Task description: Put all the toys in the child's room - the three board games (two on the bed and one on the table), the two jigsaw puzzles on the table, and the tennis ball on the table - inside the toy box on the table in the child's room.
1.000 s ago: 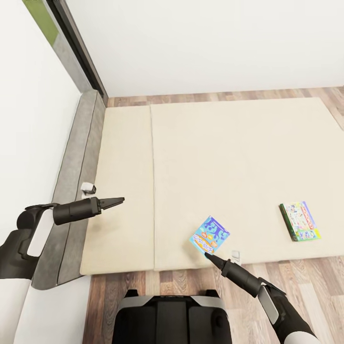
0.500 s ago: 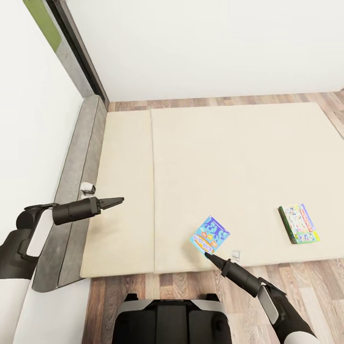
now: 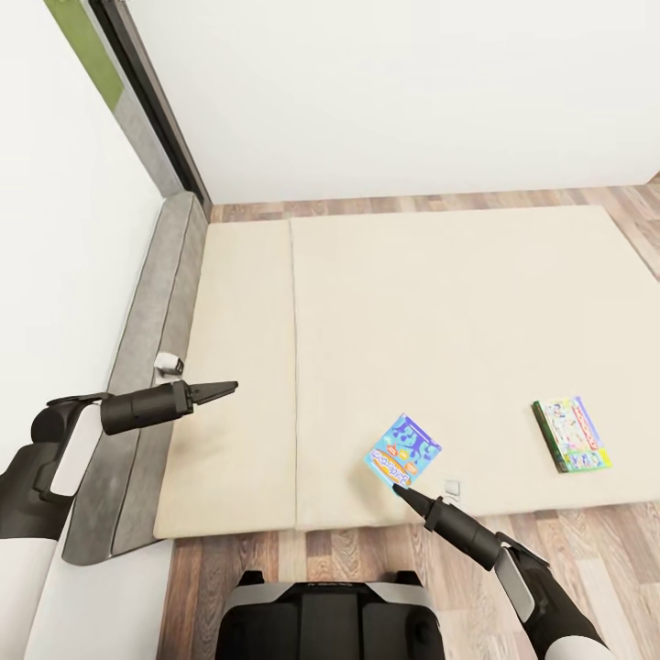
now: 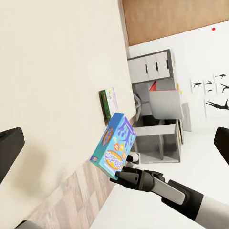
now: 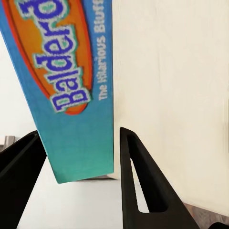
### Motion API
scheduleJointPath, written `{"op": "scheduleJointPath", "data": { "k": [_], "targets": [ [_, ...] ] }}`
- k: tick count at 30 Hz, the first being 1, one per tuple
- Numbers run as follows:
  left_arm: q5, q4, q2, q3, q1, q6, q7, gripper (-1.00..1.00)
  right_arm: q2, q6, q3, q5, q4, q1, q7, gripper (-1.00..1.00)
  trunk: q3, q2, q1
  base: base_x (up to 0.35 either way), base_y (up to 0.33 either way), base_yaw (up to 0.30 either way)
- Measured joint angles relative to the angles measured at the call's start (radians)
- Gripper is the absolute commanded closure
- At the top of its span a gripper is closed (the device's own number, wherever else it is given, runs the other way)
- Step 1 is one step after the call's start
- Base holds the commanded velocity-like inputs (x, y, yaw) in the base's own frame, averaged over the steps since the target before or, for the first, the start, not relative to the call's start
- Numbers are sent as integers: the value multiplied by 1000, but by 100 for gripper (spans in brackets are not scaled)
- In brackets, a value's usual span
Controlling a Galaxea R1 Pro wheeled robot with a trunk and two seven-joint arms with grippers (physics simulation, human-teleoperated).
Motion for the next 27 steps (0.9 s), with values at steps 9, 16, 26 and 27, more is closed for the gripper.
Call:
{"op": "scheduleJointPath", "data": {
  "k": [9, 16, 26, 27],
  "targets": [
    [-1, 0, 1, 0, 0, 0, 0, -100, -2, 1, -2, 0, -1, 1, 4, 100, 15, 0, 0, 0, 0, 0],
    [-5, 0, -3, -1, 0, -1, 6, -100, -3, 3, -4, 0, -1, 3, 6, 100, 26, 0, 0, 0, 0, 0],
    [-6, -2, -4, -1, 0, -2, 8, -100, -3, 3, -12, 0, -1, 5, 6, 100, 42, 0, 0, 0, 0, 0],
    [-6, -2, -5, -1, 0, -2, 8, -100, -3, 3, -12, 0, -1, 5, 6, 100, 44, 0, 0, 0, 0, 0]
  ]
}}
